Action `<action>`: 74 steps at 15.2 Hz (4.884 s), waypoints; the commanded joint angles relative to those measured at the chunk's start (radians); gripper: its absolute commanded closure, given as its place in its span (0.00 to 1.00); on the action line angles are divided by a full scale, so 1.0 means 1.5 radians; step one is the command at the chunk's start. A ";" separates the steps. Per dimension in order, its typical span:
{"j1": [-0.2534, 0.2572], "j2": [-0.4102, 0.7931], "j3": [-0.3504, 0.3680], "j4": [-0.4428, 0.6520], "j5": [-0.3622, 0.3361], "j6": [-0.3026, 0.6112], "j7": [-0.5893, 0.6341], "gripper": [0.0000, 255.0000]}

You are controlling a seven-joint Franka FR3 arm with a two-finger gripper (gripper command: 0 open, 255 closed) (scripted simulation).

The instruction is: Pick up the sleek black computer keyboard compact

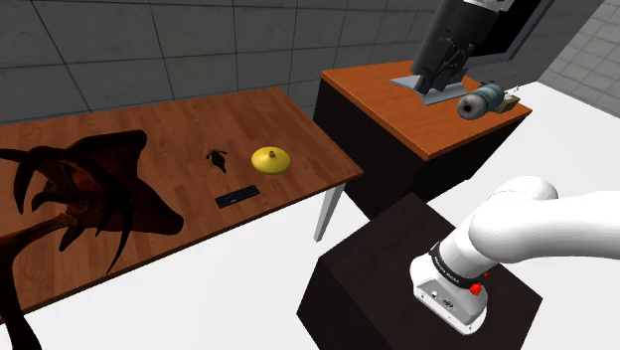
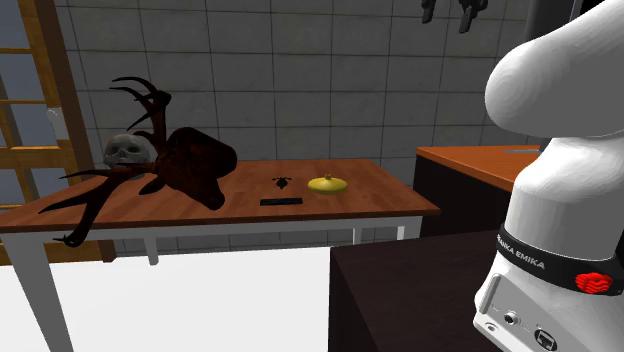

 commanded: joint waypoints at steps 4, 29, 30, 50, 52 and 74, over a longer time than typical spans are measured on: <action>0.020 0.047 -0.002 -0.019 -0.002 0.062 -0.043 0.00; 0.163 0.576 0.041 0.096 0.012 0.453 -0.362 0.00; 0.167 0.599 0.046 0.108 0.011 0.462 -0.372 0.00; 0.270 1.035 0.119 0.451 -0.084 0.547 -0.517 0.00; 0.277 1.062 0.120 0.473 -0.090 0.551 -0.523 0.00; 0.278 1.086 0.118 0.479 -0.092 0.569 -0.523 1.00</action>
